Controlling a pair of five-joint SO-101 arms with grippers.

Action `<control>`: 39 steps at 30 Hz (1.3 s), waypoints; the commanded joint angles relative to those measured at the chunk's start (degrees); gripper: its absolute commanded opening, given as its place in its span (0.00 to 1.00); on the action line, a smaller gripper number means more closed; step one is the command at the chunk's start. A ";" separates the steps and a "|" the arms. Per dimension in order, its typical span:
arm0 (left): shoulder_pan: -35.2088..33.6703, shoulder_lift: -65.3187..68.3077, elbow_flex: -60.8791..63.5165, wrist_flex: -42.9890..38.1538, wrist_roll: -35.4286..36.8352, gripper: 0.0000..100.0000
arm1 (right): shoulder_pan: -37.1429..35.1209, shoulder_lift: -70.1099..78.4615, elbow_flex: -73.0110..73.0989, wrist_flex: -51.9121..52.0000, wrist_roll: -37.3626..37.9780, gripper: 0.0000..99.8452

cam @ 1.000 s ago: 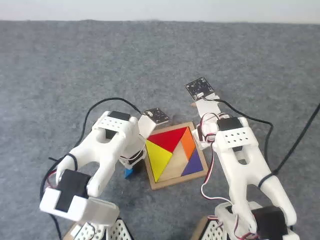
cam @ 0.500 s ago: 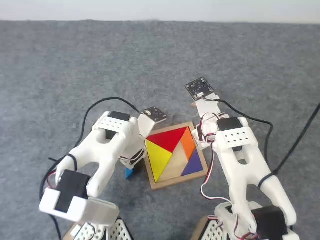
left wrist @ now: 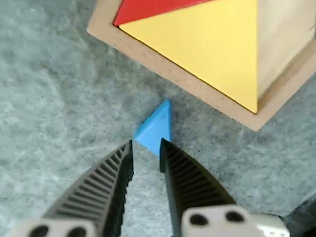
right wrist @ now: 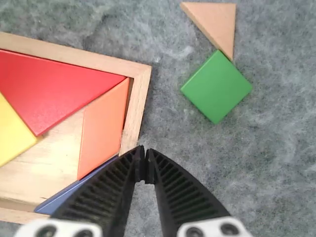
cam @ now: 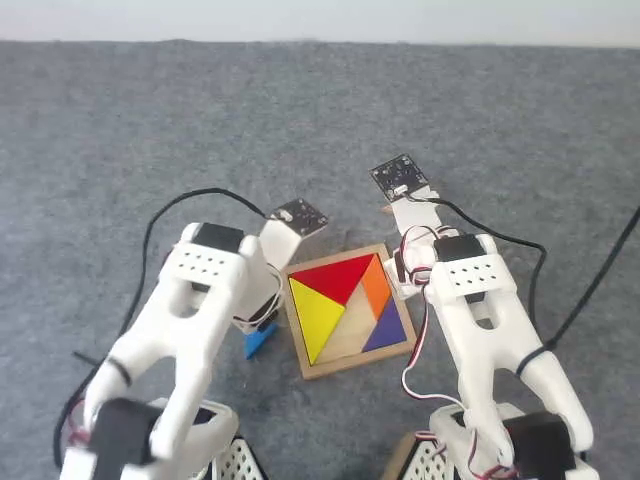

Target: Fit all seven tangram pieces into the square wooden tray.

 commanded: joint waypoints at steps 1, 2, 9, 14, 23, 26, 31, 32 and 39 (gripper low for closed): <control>-0.44 -4.75 -0.22 1.05 0.53 0.08 | 0.84 -0.75 -0.26 -0.40 0.62 0.01; -0.44 -4.75 0.13 1.05 0.53 0.08 | 0.84 -0.75 -0.26 -0.40 0.62 0.01; -0.53 -4.75 4.97 -0.70 -2.64 0.21 | 0.84 -0.75 -0.26 -0.40 0.62 0.01; -5.01 -4.75 7.87 -6.33 -2.64 0.21 | 0.84 -0.75 -0.26 -0.40 0.62 0.01; -3.08 -1.41 8.13 -10.20 -2.64 0.21 | 0.84 -0.75 -0.35 0.31 0.62 0.01; -2.90 5.71 7.69 -13.89 -2.46 0.21 | 0.84 -0.75 -0.35 0.31 0.62 0.01; -4.04 13.89 2.59 -13.89 -1.05 0.21 | 0.84 -0.75 -0.35 0.31 0.62 0.01; -3.96 14.42 2.33 -13.98 -0.79 0.21 | 0.84 -0.75 -0.35 0.31 0.62 0.01; -3.16 15.47 2.51 -13.80 -0.70 0.19 | 0.84 -0.75 -0.44 0.31 0.62 0.01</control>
